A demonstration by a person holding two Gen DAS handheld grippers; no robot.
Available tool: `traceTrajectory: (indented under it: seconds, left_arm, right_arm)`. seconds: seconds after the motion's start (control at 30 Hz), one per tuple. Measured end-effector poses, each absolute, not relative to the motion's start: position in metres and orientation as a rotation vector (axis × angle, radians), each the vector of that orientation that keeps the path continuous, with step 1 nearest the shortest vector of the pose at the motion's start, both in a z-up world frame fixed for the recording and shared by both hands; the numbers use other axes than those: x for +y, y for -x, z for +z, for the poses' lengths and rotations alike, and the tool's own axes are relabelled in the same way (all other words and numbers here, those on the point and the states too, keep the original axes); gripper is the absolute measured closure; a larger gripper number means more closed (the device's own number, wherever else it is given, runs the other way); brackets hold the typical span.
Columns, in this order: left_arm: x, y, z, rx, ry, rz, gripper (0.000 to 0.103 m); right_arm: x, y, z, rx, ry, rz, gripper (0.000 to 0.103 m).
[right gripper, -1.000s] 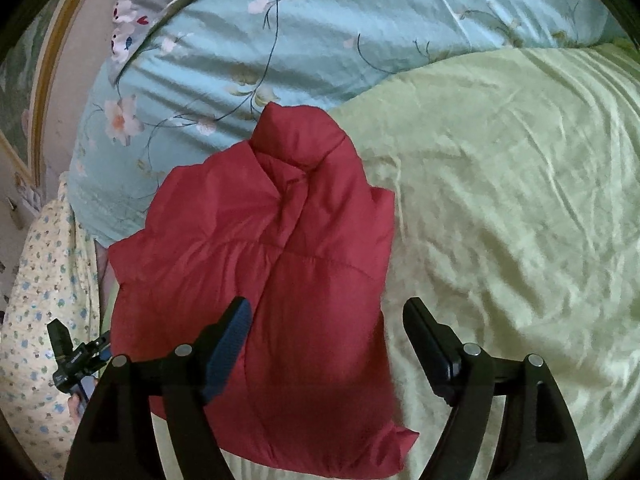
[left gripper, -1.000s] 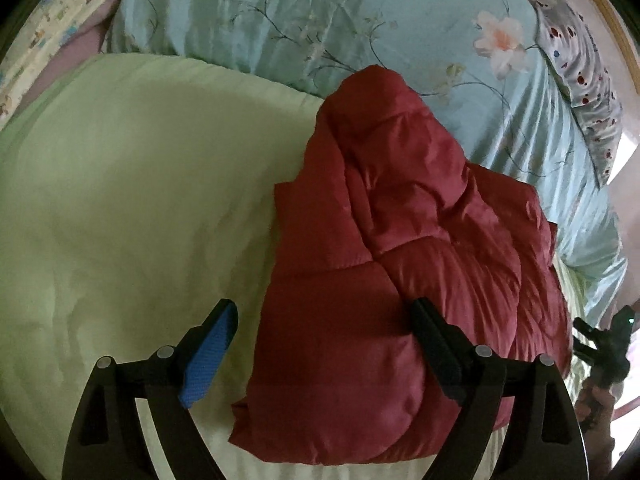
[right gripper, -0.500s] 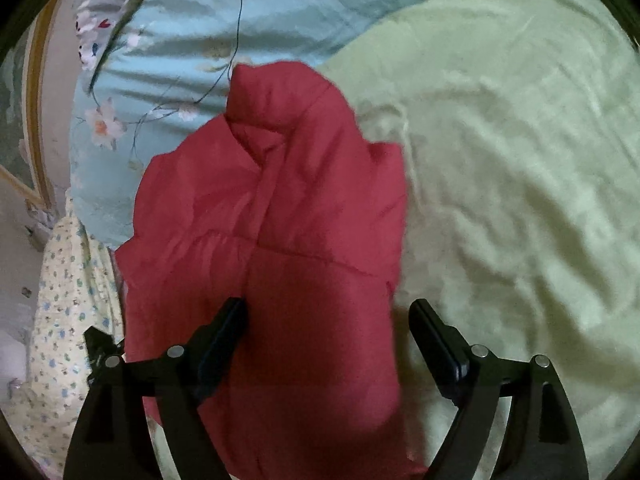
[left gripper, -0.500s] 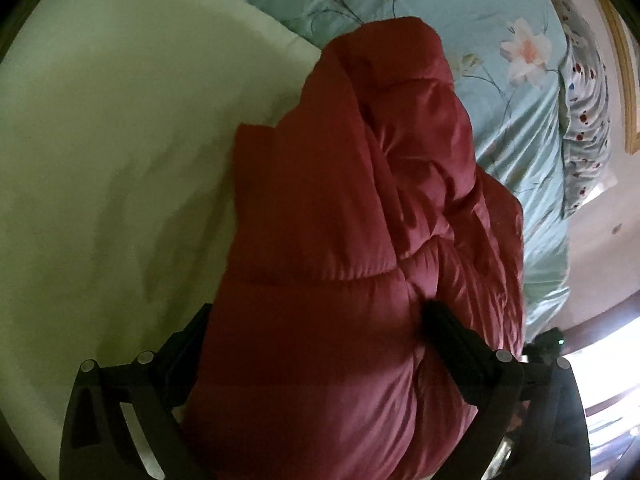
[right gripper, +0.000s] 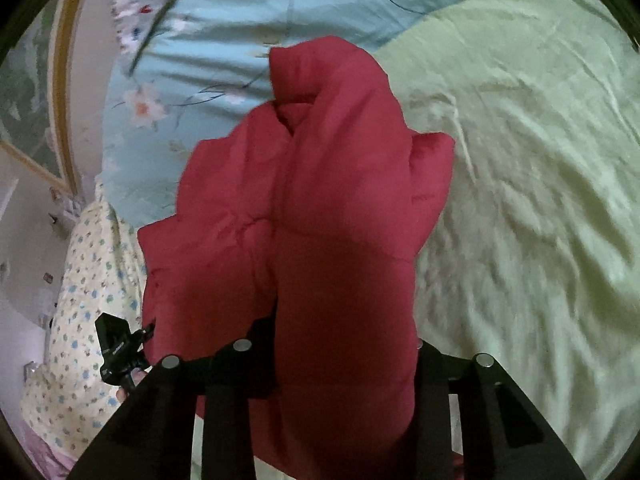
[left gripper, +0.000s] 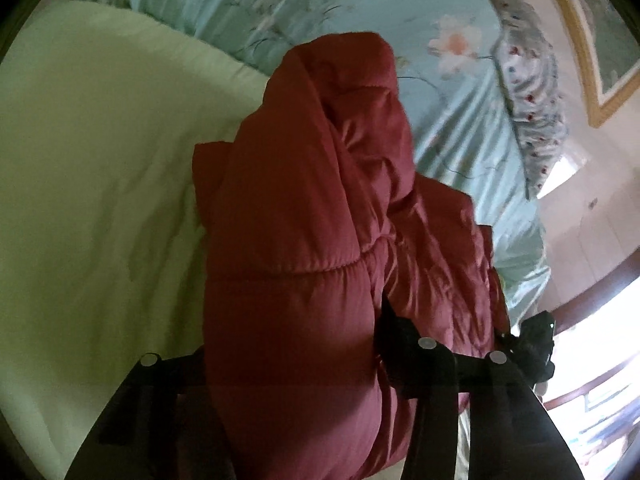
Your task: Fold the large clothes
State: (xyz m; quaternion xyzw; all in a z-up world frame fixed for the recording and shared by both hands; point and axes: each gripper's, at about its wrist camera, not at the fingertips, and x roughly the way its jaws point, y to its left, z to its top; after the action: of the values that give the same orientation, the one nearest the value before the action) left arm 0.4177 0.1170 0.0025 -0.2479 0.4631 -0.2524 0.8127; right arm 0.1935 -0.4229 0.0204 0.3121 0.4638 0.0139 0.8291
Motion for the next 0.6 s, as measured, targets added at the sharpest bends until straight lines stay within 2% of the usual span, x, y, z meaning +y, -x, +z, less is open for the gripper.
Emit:
traceTrajectory:
  seconds: [0.3, 0.6]
  left_arm:
    - [0.165, -0.316, 0.015, 0.993, 0.549, -0.587, 0.058]
    - [0.196, -0.248, 0.006, 0.988, 0.589, -0.560, 0.057]
  right_arm:
    - [-0.384, -0.118, 0.045, 0.994, -0.674, 0.086, 0.069]
    - [-0.378, -0.066, 0.031, 0.994, -0.694, 0.094, 0.067]
